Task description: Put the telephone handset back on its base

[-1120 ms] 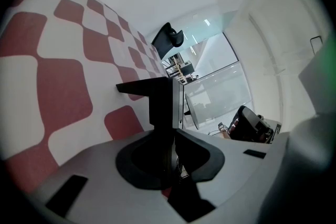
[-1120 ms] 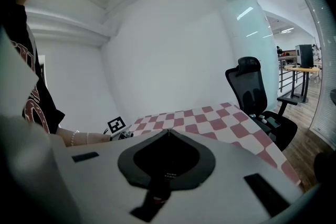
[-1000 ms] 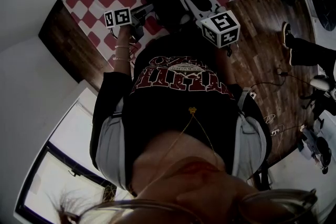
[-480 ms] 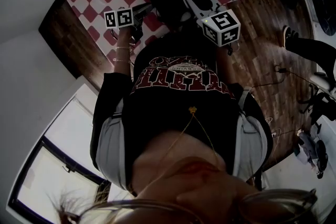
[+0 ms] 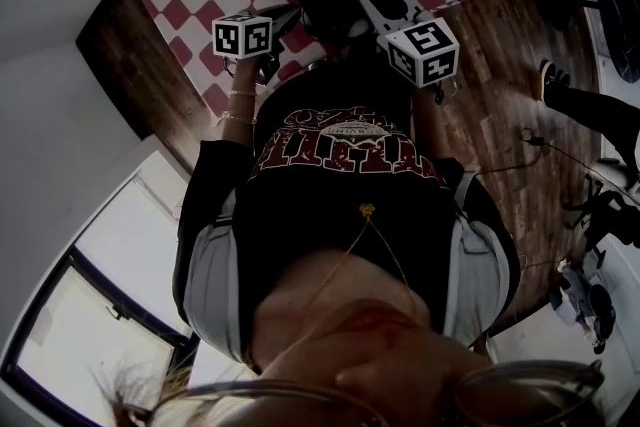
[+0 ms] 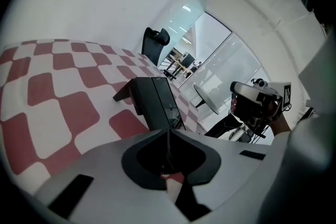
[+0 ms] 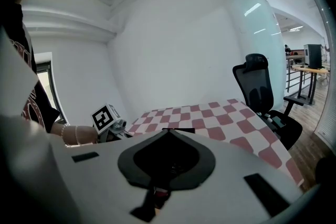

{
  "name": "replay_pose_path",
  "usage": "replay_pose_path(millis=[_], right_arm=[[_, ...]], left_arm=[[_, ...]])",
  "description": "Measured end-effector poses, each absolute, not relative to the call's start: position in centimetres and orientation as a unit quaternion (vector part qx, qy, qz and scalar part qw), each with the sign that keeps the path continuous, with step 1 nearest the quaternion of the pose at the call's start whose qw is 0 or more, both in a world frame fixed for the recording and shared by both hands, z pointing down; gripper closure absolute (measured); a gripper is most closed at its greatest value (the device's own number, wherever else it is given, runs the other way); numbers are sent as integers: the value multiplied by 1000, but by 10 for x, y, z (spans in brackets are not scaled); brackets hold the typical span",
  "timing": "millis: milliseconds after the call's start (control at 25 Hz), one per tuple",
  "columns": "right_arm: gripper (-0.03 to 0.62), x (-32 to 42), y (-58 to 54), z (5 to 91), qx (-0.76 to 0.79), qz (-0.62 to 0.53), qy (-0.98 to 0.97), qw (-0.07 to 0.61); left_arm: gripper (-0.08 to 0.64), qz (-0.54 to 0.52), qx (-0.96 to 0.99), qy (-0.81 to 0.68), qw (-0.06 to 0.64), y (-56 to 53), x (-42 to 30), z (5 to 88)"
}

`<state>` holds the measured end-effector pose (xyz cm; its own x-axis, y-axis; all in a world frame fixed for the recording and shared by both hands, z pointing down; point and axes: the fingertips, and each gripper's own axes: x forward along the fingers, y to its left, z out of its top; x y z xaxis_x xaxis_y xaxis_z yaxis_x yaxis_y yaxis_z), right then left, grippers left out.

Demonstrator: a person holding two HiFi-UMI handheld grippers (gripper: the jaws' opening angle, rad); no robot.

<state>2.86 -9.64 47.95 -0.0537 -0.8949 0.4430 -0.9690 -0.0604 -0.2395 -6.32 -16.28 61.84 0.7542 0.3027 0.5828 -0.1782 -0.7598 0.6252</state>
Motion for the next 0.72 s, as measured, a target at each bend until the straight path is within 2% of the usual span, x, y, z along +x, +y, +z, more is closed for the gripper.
replay_pose_path(millis=[360, 720], right_arm=[[572, 23, -95, 484, 677, 253, -686, 80], [572, 21, -94, 487, 679, 257, -683, 79]], left_arm=[[549, 331, 887, 40, 319, -144, -50, 601], [549, 331, 907, 48, 254, -135, -37, 575]])
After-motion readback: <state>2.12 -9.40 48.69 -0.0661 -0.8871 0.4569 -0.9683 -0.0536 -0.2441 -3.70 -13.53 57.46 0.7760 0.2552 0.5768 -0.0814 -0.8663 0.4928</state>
